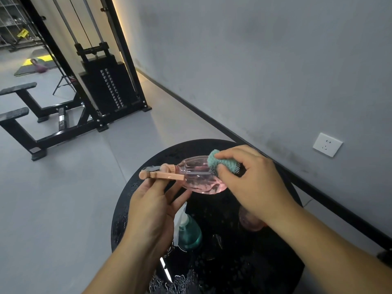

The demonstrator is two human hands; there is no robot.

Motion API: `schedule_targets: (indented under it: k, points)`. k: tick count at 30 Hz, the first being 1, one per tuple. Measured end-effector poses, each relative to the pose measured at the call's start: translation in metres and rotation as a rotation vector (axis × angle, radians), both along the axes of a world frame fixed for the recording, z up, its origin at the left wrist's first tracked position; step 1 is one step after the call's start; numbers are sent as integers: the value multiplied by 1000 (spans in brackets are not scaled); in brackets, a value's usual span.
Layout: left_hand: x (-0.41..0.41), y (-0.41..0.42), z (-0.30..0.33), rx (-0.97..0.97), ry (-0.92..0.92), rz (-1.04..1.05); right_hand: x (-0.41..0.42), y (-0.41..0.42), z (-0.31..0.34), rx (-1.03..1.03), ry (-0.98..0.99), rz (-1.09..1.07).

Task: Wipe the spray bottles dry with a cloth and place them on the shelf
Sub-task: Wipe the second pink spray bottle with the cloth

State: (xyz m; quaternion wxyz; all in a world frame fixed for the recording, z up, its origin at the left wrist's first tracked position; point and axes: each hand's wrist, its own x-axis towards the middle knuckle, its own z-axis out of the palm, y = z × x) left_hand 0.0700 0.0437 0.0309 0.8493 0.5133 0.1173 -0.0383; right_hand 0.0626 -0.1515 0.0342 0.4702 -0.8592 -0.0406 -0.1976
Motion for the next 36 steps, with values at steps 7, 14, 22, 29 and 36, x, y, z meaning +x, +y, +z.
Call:
schedule_targets:
  k: [7, 14, 22, 29, 36]
  points:
    - [-2, -3, 3, 21, -14, -13, -4, 6, 1, -3, -13, 30]
    - [-4, -4, 10, -6, -34, 69, 1, 1, 1, 41, -16, -30]
    - [-3, -2, 6, 24, -23, 12, -1, 1, 3, 96, -24, 51]
    - [-5, -3, -2, -72, -58, -95, -1, 2, -2, 200, -37, 22]
    - [-11, -9, 10, -88, -104, -66, -2, 2, -2, 220, -58, 28]
